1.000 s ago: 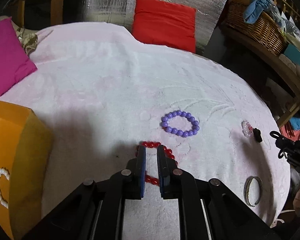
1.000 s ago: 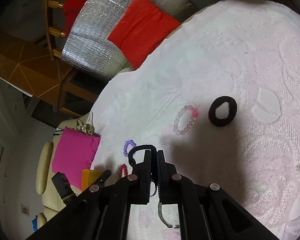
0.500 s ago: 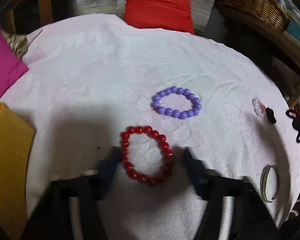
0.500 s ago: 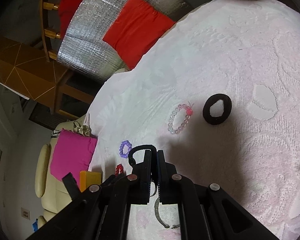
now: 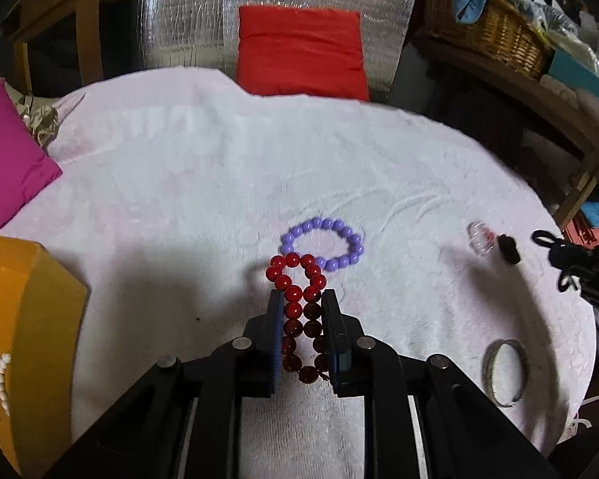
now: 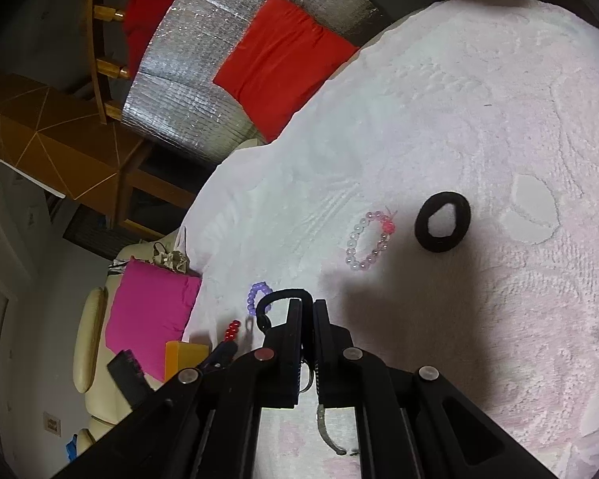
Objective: Organize jewelry
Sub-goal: 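Carry the red bracelet with the left gripper while the right carries the metal bangle, then lower the red bracelet into the orange box with the left gripper while the right releases the bangle there, then grasp the purple bead bracelet with the left gripper while the right grasps the black hair tie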
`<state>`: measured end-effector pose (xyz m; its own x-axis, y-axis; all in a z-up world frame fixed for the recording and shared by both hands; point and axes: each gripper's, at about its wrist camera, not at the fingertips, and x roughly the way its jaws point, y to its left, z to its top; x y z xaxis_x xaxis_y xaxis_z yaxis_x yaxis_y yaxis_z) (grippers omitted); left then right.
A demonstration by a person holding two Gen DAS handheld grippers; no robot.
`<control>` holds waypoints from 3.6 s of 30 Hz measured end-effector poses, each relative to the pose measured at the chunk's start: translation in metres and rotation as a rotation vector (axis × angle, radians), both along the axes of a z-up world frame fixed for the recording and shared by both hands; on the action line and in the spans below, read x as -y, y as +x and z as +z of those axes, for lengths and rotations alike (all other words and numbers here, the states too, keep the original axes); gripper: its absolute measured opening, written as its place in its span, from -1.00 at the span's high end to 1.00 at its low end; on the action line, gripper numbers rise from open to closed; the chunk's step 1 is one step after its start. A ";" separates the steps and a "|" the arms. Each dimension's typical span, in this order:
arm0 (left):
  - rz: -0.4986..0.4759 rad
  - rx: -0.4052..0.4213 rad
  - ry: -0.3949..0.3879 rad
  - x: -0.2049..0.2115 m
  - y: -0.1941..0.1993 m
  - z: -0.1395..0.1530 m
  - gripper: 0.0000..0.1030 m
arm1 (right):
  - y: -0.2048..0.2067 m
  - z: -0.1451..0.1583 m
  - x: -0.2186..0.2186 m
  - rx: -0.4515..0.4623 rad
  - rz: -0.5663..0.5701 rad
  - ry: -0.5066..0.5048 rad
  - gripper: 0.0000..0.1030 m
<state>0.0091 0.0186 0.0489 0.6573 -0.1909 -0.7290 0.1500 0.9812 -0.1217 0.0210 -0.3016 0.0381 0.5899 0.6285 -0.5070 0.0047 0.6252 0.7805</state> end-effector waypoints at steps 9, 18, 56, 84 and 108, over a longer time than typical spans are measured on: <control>0.003 0.049 -0.039 -0.019 -0.021 0.023 0.63 | -0.002 0.005 -0.018 0.012 0.026 -0.006 0.89; 0.027 0.117 -0.079 -0.042 -0.047 0.050 0.63 | -0.006 0.013 -0.042 0.026 0.067 -0.007 0.88; 0.507 0.205 0.119 -0.209 -0.189 0.088 0.62 | -0.070 0.056 -0.303 0.180 0.559 -0.064 0.88; 0.595 0.013 0.150 -0.252 -0.228 0.031 -0.09 | -0.082 0.024 -0.396 0.163 0.692 -0.080 0.51; 0.177 0.116 0.155 -0.018 -0.088 0.063 -0.23 | -0.029 0.050 -0.062 0.145 0.129 -0.071 0.51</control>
<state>-0.0793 0.0365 0.1115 0.7514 0.0427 -0.6584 -0.0214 0.9990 0.0404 -0.0076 -0.2396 0.0883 0.5772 0.6689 -0.4684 -0.1879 0.6670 0.7210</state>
